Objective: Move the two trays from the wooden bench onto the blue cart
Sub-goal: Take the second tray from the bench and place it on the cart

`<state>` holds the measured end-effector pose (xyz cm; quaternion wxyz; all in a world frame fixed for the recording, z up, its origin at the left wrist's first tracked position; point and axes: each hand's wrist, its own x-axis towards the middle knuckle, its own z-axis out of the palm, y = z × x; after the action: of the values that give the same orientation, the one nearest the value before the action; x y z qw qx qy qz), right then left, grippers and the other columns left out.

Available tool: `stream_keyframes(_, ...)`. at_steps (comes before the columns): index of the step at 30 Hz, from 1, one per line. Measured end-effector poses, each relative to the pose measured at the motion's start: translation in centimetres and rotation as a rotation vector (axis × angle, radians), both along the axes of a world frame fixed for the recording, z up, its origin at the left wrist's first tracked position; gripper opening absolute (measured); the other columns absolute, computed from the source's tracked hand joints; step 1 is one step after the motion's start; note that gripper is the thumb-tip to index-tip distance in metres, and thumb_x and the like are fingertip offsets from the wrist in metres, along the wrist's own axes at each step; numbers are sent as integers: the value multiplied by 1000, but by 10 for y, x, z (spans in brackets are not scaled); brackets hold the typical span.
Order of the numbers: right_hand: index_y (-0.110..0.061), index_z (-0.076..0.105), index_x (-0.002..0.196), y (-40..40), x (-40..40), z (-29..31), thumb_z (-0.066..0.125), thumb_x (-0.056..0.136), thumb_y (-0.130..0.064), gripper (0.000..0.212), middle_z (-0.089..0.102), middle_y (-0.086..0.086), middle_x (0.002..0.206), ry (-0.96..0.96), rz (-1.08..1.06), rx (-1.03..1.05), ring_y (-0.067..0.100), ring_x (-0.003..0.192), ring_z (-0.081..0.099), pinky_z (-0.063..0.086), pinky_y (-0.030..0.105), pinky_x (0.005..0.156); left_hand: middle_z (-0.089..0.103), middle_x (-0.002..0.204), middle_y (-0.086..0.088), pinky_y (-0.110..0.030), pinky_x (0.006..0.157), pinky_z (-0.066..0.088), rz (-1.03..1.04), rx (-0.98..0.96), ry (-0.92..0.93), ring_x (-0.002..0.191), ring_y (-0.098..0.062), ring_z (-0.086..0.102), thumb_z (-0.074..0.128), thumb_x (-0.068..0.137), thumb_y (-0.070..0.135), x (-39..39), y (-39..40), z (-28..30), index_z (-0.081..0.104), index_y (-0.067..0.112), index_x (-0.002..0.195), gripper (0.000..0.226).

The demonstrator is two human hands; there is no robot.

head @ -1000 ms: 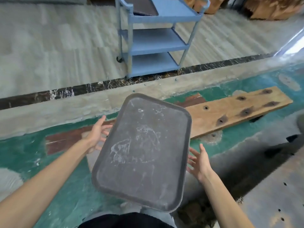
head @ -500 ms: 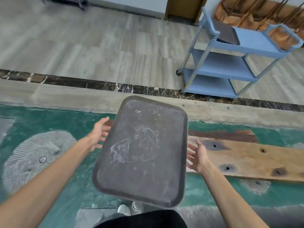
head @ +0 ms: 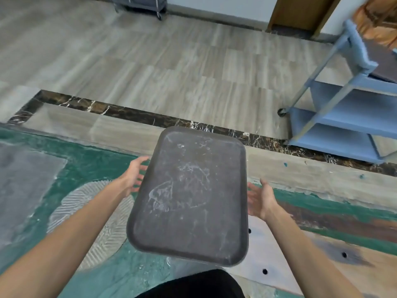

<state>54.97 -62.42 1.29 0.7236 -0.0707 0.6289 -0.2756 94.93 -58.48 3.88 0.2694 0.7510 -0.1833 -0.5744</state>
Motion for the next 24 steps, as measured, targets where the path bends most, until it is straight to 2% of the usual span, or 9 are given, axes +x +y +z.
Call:
stream_keyframes(2, -17, 62, 132, -31, 12, -3, 33, 94, -67, 69, 62, 6, 132, 16, 1, 16, 34, 113, 59, 43, 41, 106, 64, 82, -11, -35, 70, 47, -4, 21, 8, 74, -27, 61, 46, 75, 71, 12, -33, -2, 64, 16, 106, 65)
stream_keyframes(5, -16, 63, 126, -74, 23, 2, 28, 98, -63, 65, 72, 9, 111, 76, 12, 7, 27, 93, 68, 50, 36, 81, 63, 88, -12, -36, 72, 46, -2, 43, 17, 78, -29, 61, 45, 76, 71, 26, -85, -5, 64, 16, 110, 67)
stream_keyframes(6, -16, 63, 125, -87, 25, 5, 27, 99, -62, 63, 73, 8, 106, 98, 12, 16, 24, 87, 68, 49, 35, 74, 64, 88, -12, -36, 70, 45, -9, 50, 20, 78, -28, 61, 44, 76, 71, 28, -100, -6, 64, 17, 111, 67)
stream_keyframes(9, -19, 63, 128, -123, 20, 7, 27, 100, -62, 63, 65, 6, 121, 153, 16, 26, 22, 90, 60, 45, 34, 70, 64, 97, -15, -40, 81, 47, -27, 63, 67, 87, -31, 61, 42, 74, 74, 26, -143, -8, 65, 17, 112, 72)
stream_keyframes(12, -21, 67, 123, -157, 8, 2, 26, 99, -63, 63, 65, 4, 112, 169, -31, 33, 21, 83, 57, 42, 32, 64, 61, 104, -16, -43, 92, 43, -40, 72, 99, 96, -32, 58, 38, 78, 73, 22, -193, -13, 64, 14, 115, 75)
stream_keyframes(16, -21, 69, 113, -196, -18, -12, 29, 98, -65, 61, 65, 6, 112, 150, -157, 54, 23, 85, 59, 44, 35, 66, 57, 92, -11, -36, 76, 43, -105, 105, 131, 85, -26, 54, 38, 80, 72, 0, -273, -20, 62, 11, 117, 75)
stream_keyframes(19, -19, 68, 117, -229, -34, -20, 31, 97, -65, 62, 64, 8, 114, 171, -236, 65, 23, 84, 58, 43, 33, 63, 54, 91, -8, -34, 69, 43, -172, 125, 132, 79, -23, 52, 41, 77, 73, -24, -343, -26, 64, 10, 115, 77)
stream_keyframes(22, -21, 66, 122, -263, -47, -18, 33, 98, -62, 58, 64, 6, 118, 194, -328, 88, 23, 96, 59, 45, 37, 77, 57, 105, -10, -35, 71, 43, -249, 133, 136, 91, -23, 54, 42, 79, 71, -55, -411, -24, 65, 11, 113, 72)
stream_keyframes(24, -21, 64, 126, -282, -57, -10, 32, 99, -60, 57, 64, 6, 119, 214, -401, 101, 23, 101, 60, 46, 39, 84, 58, 100, -7, -35, 67, 41, -311, 130, 127, 87, -22, 54, 44, 78, 71, -75, -452, -16, 67, 14, 103, 66)
